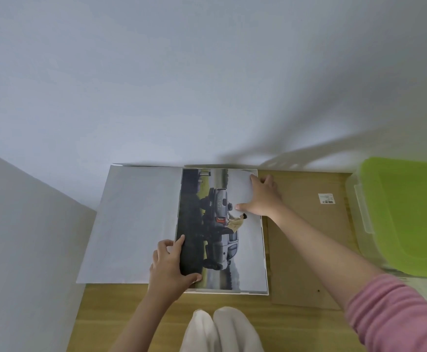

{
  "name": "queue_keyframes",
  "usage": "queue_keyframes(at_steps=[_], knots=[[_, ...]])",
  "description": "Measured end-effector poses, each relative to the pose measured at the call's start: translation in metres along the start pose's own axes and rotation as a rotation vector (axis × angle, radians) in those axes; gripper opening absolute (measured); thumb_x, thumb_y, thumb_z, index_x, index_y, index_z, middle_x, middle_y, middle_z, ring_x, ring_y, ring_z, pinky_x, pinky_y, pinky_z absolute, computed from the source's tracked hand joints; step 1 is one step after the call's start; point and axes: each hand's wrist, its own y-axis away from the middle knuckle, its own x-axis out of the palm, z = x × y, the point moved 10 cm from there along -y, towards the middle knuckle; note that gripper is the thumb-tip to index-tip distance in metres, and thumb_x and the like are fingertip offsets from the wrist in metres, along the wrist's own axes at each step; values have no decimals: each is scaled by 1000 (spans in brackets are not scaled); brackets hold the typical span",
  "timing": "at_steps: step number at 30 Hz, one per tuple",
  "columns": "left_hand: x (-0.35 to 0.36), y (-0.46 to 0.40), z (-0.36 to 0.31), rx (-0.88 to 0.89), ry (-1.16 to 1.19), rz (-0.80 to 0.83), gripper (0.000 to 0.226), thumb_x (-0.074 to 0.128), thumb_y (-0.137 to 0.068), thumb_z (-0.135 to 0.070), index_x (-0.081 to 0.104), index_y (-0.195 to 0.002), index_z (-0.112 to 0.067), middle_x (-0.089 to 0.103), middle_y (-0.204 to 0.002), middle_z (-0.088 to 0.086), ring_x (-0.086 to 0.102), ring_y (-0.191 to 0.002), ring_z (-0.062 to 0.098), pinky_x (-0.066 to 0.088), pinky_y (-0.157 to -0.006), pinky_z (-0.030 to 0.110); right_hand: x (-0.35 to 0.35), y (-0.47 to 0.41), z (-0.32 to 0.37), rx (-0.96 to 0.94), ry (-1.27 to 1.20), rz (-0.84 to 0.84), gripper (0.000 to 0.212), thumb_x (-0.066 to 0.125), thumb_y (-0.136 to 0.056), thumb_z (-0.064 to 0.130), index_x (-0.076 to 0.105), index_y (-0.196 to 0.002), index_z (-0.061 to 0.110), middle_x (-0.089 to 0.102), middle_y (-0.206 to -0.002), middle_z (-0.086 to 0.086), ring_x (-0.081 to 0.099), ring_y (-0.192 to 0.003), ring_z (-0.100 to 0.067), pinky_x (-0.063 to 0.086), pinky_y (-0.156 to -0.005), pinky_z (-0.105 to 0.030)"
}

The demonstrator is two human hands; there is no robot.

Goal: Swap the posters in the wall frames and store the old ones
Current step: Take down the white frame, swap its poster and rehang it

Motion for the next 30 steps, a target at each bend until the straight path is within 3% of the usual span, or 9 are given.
queue_keyframes(at_steps=[10, 14, 16, 19, 21, 24, 27, 30], knots=[[0, -1, 1, 3, -3, 3, 102, 75, -64, -51, 18, -146, -28, 26, -129, -1, 35, -114, 17, 45, -98, 37, -9, 16, 9, -40, -69, -59, 88, 77, -64, 44, 34, -138, 26, 29, -132, -9, 28, -124, -29, 36, -95, -39], [0, 0, 0, 4, -6, -3, 101, 75, -65, -51, 19, -146, -28, 26, -129, -1, 35, -115, 17, 43, -98, 36, -13, 34, 11, -133, -361, -157, 84, 76, -74, 30, 30, -143, 24, 40, -137, -5, 37, -125, -24, 39, -98, -37], [0, -1, 0, 5, -3, -9, 102, 76, -64, -51, 19, -146, -29, 27, -129, -1, 36, -114, 17, 44, -98, 37, -8, 47, 6, -150, -544, -127, 86, 74, -78, 21, 23, -147, 26, 47, -135, -3, 48, -112, -14, 43, -90, -29], [0, -1, 1, 5, 0, -15, 102, 76, -63, -51, 20, -145, -29, 27, -128, -1, 36, -113, 17, 45, -96, 37, -3, 67, -3, -152, -638, -163, 85, 71, -81, 16, 19, -147, 30, 55, -112, 0, 51, -83, -3, 41, -77, -19], [0, -1, 2, 3, 4, -16, 102, 77, -63, -50, 20, -145, -30, 27, -128, -2, 36, -113, 18, 45, -95, 37, 4, 75, -10, -148, -671, -177, 78, 69, -83, 15, 24, -146, 24, 53, -105, 5, 53, -90, -4, 41, -82, -20], [0, -1, 2, 2, 13, -23, 102, 78, -62, -49, 22, -145, -30, 28, -129, -1, 37, -113, 18, 45, -94, 38, 12, 81, -16, -139, -672, -175, 68, 66, -85, 17, 30, -143, 19, 56, -122, 3, 55, -113, -13, 45, -93, -26], [0, -1, 2, 0, 10, -23, 101, 78, -62, -49, 23, -145, -29, 28, -129, -1, 37, -113, 19, 45, -95, 38, 14, 82, -14, -148, -638, -177, 51, 61, -87, 11, 41, -134, 16, 56, -118, 8, 56, -109, -12, 44, -87, -16], [-1, 1, 1, 3, 11, -26, 101, 77, -62, -50, 22, -145, -30, 28, -130, -1, 37, -113, 19, 45, -95, 37, 15, 78, -15, -98, -536, -207, 31, 54, -90, 14, 47, -119, 20, 60, -108, 7, 57, -98, -12, 49, -81, -27]])
